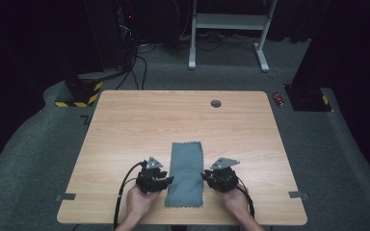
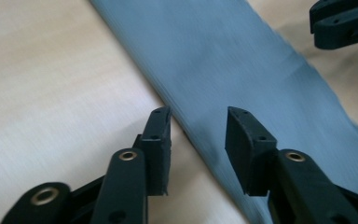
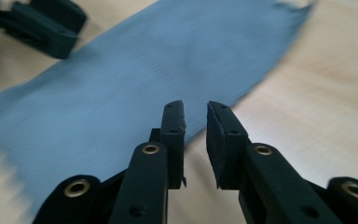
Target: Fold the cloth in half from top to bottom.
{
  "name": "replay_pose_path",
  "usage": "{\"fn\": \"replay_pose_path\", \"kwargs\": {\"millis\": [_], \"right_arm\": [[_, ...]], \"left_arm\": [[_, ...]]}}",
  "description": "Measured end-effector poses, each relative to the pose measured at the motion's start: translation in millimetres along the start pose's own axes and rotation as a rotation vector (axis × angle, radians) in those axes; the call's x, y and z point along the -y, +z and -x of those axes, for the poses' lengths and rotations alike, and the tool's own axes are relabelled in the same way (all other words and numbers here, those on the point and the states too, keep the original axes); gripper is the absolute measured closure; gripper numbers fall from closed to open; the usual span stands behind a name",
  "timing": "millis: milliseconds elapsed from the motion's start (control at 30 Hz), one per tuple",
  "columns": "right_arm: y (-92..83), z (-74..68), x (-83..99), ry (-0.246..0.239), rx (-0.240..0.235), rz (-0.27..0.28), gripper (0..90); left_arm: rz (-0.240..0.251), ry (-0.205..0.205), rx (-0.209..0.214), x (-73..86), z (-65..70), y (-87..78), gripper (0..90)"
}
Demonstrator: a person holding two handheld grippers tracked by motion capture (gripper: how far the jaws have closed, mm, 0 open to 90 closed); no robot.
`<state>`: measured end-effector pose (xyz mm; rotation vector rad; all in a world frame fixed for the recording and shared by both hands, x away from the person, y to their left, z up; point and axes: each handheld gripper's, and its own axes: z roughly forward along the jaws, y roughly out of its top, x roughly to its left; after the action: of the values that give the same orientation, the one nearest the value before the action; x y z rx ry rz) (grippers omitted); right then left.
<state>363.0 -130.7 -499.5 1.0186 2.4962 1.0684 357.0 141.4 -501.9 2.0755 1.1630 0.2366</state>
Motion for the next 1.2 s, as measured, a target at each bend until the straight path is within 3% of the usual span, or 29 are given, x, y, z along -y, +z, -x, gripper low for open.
{"fn": "replay_pose_path", "kwargs": {"millis": [233,467,500,567,667,967,1200], "right_arm": [[28.4,26.1,-38.5,0.026,0.105,0.017,73.9],[53.1,41.5,-58.8,0.051,0.175,-0.008,75.0],[56.1,43.8,-60.4,0.058,0.183,-0.012,75.0],[61.7,47.5,-62.9,0.072,0.195,-0.017,75.0],[67.1,50.7,-63.3,0.074,0.198,-0.038,77.1],[78.7,61.9,-66.7,0.082,0.194,-0.078,85.2],[77.9,66.4,-64.9,0.106,0.150,-0.068,80.6]], "left_arm": [[0.012,-0.010,-0.096,-42.3,-25.0,24.5,55.6],[-0.033,-0.018,-0.155,-68.8,-33.0,52.2,52.5],[-0.022,-0.021,-0.162,-70.3,-33.7,54.7,52.3],[-0.050,-0.029,-0.178,-73.0,-37.0,60.6,51.7],[-0.066,-0.020,-0.208,-74.6,-41.4,67.2,51.6],[-0.043,-0.027,-0.223,-76.8,-47.9,69.9,57.3],[-0.030,-0.024,-0.197,-77.6,-49.4,71.2,61.5]]}}
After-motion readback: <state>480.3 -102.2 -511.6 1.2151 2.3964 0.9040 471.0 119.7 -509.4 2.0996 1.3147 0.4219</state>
